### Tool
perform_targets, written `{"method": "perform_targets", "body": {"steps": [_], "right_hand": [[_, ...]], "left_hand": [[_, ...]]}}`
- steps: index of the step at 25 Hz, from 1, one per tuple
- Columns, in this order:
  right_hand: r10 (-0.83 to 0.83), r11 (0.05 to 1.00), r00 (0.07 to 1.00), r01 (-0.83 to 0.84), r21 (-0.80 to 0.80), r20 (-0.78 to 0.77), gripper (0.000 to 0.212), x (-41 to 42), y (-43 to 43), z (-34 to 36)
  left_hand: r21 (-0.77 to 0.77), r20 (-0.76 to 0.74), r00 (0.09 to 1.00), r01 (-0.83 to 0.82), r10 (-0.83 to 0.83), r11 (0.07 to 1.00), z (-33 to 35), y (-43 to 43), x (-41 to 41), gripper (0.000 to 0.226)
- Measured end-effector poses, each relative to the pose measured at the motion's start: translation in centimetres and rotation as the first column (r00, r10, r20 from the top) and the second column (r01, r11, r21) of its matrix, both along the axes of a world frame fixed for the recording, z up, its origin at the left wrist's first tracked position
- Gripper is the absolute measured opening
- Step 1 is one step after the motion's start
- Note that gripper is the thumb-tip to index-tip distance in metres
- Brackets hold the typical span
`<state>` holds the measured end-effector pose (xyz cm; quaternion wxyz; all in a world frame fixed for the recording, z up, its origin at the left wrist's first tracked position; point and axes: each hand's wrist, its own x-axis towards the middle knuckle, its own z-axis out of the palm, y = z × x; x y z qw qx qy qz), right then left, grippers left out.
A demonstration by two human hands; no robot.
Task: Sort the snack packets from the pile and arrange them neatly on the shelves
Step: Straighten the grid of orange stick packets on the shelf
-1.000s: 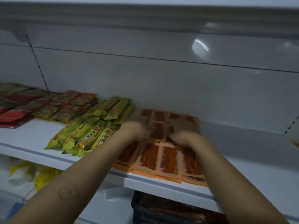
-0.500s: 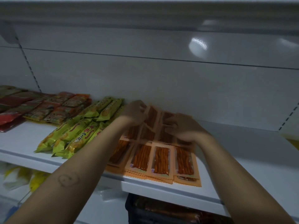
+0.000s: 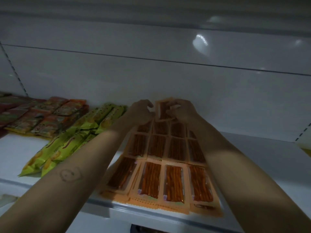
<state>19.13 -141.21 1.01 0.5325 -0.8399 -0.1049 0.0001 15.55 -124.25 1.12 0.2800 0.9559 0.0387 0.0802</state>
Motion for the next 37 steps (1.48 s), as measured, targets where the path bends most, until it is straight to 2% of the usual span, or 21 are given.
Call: {"method": "perform_targets", "body": {"steps": [2, 3, 8, 10, 11, 12, 14, 17, 20, 23, 25, 29, 31, 34, 37], "right_hand": [[0.021, 0.999, 0.993, -0.026, -0.041, -0.116, 0.019, 0.6, 0.9, -1.1], [0.047, 0.996, 0.988, -0.057, -0.065, -0.145, 0.017, 0.8, 1.7, -1.8], [0.093, 0.987, 0.981, -0.113, -0.116, -0.171, 0.026, 1.0, 5.7, -3.6], [0.107, 0.968, 0.985, -0.134, -0.211, -0.133, 0.019, 1.4, 6.8, -3.9], [0.132, 0.931, 0.988, -0.151, -0.334, -0.078, 0.008, 1.8, 7.0, -4.1], [0.158, 0.871, 0.987, -0.148, -0.469, -0.017, 0.011, 1.9, 7.1, -4.1], [0.157, 0.774, 0.987, -0.101, -0.625, 0.035, 0.031, 1.8, 7.5, -4.0], [0.178, 0.764, 0.982, -0.102, -0.637, 0.056, 0.032, 1.5, 7.2, -3.7], [0.091, 0.791, 0.98, 0.038, -0.611, 0.178, 0.027, 1.2, 3.5, -2.3], [0.039, 0.653, 0.985, 0.103, -0.75, 0.169, 0.028, 0.9, -1.5, -1.5], [0.079, 0.545, 0.989, 0.06, -0.836, 0.122, 0.026, 0.4, -3.0, -1.9], [0.183, 0.409, 0.983, -0.051, -0.911, 0.027, 0.036, -0.6, -2.6, -3.7], [0.216, 0.42, 0.974, -0.024, -0.907, 0.074, 0.036, -1.2, -2.9, -3.6], [0.215, 0.526, 0.957, 0.056, -0.849, 0.196, 0.028, -3.5, -4.7, -2.2], [0.165, 0.561, 0.978, 0.016, -0.828, 0.13, 0.031, -7.6, -6.7, -1.3]], "left_hand": [[0.23, -0.096, 0.992, 0.105, -0.085, 0.967, -0.7, 1.4, -0.1, 0.047], [0.295, -0.146, 0.982, 0.157, -0.118, 0.943, -1.1, 2.0, -0.2, 0.049], [0.424, -0.3, 0.927, 0.342, -0.226, 0.838, -1.3, 3.3, 0.2, 0.04], [0.427, -0.347, 0.902, 0.395, -0.255, 0.814, -1.8, 3.4, 0.7, 0.045], [0.428, -0.346, 0.901, 0.398, -0.26, 0.812, -2.3, 3.5, 0.9, 0.047], [0.43, -0.331, 0.907, 0.391, -0.261, 0.814, -2.6, 3.6, 1.1, 0.046], [0.436, -0.3, 0.921, 0.363, -0.247, 0.824, -2.9, 3.7, 1.0, 0.046], [0.415, -0.262, 0.931, 0.348, -0.256, 0.841, -3.3, 4.1, 1.0, 0.043], [0.399, -0.174, 0.942, 0.335, -0.288, 0.853, -3.4, 4.4, 0.7, 0.039], [0.438, -0.134, 0.915, 0.399, -0.38, 0.806, -2.1, 3.0, -0.7, 0.045], [0.504, -0.192, 0.893, 0.446, -0.407, 0.74, -1.8, 1.6, -1.3, 0.046], [0.509, -0.243, 0.871, 0.489, -0.427, 0.709, -2.4, 0.8, -0.9, 0.042], [0.496, -0.215, 0.881, 0.47, -0.421, 0.73, -2.2, 1.3, -1.4, 0.046], [0.51, -0.169, 0.906, 0.417, -0.387, 0.752, -1.7, 1.8, -2.9, 0.045], [0.463, -0.225, 0.905, 0.426, -0.362, 0.777, -0.9, 1.3, -6.5, 0.048]]}}
